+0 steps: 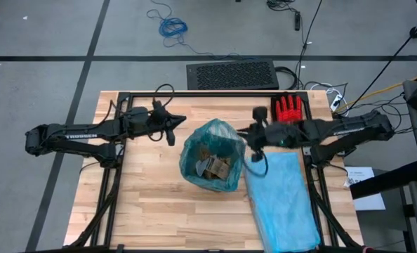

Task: Place trash/remove bag and relplace
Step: Remove the trash bag from the bin

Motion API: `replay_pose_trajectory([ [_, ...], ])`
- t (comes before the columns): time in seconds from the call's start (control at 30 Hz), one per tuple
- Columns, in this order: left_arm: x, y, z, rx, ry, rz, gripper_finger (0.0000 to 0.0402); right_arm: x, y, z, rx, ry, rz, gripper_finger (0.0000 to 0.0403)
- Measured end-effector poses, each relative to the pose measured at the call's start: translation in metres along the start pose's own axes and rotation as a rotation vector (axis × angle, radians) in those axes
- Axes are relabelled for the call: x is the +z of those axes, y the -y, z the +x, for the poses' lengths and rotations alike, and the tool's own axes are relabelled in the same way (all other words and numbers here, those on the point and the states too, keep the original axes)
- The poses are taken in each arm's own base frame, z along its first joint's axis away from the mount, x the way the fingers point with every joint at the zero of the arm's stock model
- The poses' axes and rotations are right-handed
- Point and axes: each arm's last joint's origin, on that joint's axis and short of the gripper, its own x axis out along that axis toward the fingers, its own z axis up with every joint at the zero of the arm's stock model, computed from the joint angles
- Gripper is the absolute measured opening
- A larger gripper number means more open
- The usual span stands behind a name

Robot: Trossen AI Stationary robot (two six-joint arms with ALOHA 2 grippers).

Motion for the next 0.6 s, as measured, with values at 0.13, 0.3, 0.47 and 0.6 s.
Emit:
replay_pose_trajectory([
  [0.13,0.003,0.005,-0.008,0.026,0.029,0.027,0.0001,0.006,-0.034,-0.014,0.007,-0.032,-0.111,0.0092],
  [0.3,0.002,0.012,-0.011,0.064,0.021,0.046,0.0001,0.009,-0.077,-0.029,0.017,-0.059,-0.251,0.0154],
  [0.47,-0.001,0.017,-0.013,0.081,0.007,0.057,0.0001,0.005,-0.116,-0.033,-0.031,-0.107,-0.355,0.0187],
  [0.6,-0.001,0.02,-0.014,0.094,0.01,0.06,0.0001,0.0,-0.145,-0.024,-0.096,-0.155,-0.444,0.0191],
])
